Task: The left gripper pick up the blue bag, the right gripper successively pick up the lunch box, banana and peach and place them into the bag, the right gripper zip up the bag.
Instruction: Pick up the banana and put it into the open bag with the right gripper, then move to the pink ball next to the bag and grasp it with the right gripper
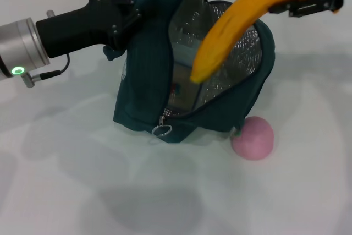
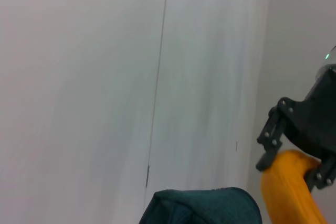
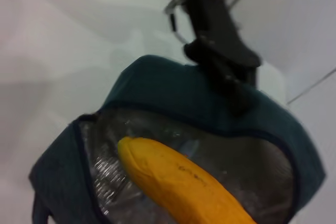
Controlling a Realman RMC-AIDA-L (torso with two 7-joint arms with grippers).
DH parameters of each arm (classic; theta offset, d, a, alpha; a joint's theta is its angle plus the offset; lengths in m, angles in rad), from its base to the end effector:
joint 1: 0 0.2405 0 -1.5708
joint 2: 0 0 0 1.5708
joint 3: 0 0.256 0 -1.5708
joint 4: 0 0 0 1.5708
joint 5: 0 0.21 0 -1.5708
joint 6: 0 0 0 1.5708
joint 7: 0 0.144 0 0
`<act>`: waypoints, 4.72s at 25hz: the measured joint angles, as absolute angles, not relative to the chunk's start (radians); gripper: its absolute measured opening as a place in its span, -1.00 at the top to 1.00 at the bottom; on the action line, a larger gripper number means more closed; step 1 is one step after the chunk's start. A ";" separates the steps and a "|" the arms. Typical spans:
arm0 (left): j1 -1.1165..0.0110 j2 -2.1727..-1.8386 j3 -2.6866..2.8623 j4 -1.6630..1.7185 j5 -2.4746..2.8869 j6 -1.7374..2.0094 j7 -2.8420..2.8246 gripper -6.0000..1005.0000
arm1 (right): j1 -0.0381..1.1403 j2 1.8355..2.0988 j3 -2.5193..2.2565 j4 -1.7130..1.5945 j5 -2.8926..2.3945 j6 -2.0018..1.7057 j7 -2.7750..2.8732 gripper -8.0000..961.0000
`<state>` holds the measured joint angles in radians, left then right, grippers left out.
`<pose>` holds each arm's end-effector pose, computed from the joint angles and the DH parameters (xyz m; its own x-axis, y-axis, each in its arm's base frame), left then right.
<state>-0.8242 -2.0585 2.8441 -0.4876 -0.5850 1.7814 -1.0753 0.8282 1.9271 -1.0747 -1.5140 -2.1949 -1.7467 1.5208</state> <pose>-0.2245 0.3605 0.0240 0.6714 0.1068 0.7334 0.3818 -0.8980 -0.2187 0.0608 0.3811 0.1041 0.8381 0.5109 0.1914 0.5451 -0.7988 -0.2545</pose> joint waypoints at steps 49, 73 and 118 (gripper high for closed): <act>-0.801 -2.073 2.844 -0.488 -0.642 1.773 -1.093 0.92 | 0.415 2.014 -1.051 -1.378 -1.703 -1.459 1.415 -0.72; -0.766 -2.080 2.844 -0.454 -0.704 1.770 -1.039 0.92 | 0.314 2.025 -1.027 -0.547 -1.566 -1.515 0.900 -0.68; -0.761 -2.082 2.844 -0.449 -0.702 1.769 -0.977 0.92 | 0.385 2.012 -0.930 -0.425 -1.575 -1.544 0.905 0.74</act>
